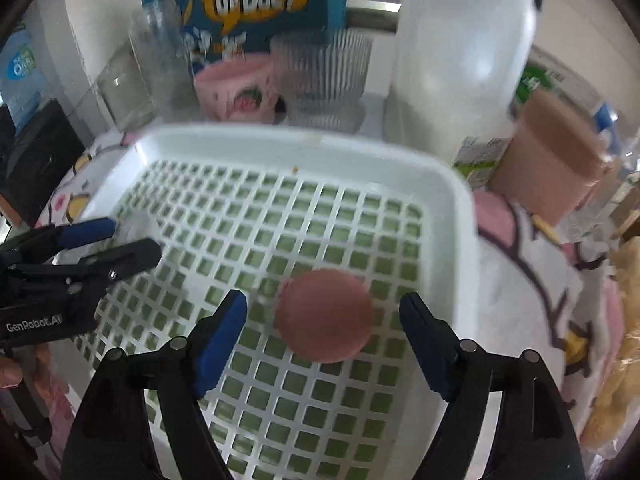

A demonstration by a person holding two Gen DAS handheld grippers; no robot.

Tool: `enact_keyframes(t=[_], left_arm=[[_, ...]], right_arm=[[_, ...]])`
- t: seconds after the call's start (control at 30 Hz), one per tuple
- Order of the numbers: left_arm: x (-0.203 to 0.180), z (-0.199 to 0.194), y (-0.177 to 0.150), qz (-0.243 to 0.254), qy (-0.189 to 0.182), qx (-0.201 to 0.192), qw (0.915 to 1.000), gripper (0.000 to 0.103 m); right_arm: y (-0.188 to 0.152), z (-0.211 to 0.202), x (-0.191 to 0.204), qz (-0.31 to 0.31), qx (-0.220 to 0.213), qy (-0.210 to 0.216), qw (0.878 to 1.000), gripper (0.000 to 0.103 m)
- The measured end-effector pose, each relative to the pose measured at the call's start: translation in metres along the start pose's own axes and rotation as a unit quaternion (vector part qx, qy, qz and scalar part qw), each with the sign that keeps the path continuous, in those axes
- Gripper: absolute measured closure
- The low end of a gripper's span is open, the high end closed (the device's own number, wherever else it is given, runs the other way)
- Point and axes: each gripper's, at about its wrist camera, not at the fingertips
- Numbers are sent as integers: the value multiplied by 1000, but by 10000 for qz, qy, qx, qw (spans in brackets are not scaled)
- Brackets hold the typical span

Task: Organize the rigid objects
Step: 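Carry both held items over the grid tray and open both tools, then grasp a clear container with the right tool while the left tool moves to another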

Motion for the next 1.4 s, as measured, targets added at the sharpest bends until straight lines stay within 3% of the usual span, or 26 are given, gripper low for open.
enact_keyframes(t=[0.13,0.2,0.27,0.37,0.47,0.63,0.7,0.8,0.93,1.2,1.3,1.4], left_arm=[[-11,-65,0,143,-243,-747,9968,14],[-20,-110,-9,232,-301,-1350,9901,14],[-30,-148,-25,407,-448,-1842,9810,14],[-41,-180,-51,698,-340,-2204,9723,14],[-38,-195,-82,655,-151,-2347,9697,14],[-25,-170,-123,525,256,-2101,9759,14],[-17,-150,-134,370,490,-1806,9816,14],[2,-127,-146,29,548,-1372,9890,14],[22,-102,-157,-213,637,-928,9934,15],[25,-77,-153,-285,558,-544,9966,16],[27,-73,-149,-333,509,-505,9969,30],[28,-71,-147,-365,446,-529,9969,47]], right_arm=[[-8,-63,-18,282,-735,420,9960,24],[-21,-111,-28,338,-1355,585,9885,23],[-37,-151,-34,401,-1880,593,9796,13],[-69,-194,-41,496,-2528,533,9648,9],[-105,-210,-47,695,-2712,589,9582,9],[-146,-180,-59,1255,-2170,818,9646,9],[-160,-164,-60,1384,-1853,680,9705,9],[-174,-136,-65,1511,-1324,506,9783,9],[-181,-103,-73,1674,-738,451,9821,16],[-167,-71,-74,1603,-297,277,9862,28],[-164,-68,-71,1473,-293,223,9884,31],[-163,-67,-69,1445,-301,390,9883,42]])
Point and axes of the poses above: each gripper's, at about its wrist camera, not at the fingertips, and z roughly the way its jaws point, x to its left, y to its top, and after that the axes turned 5 degrees about -y, right-handed
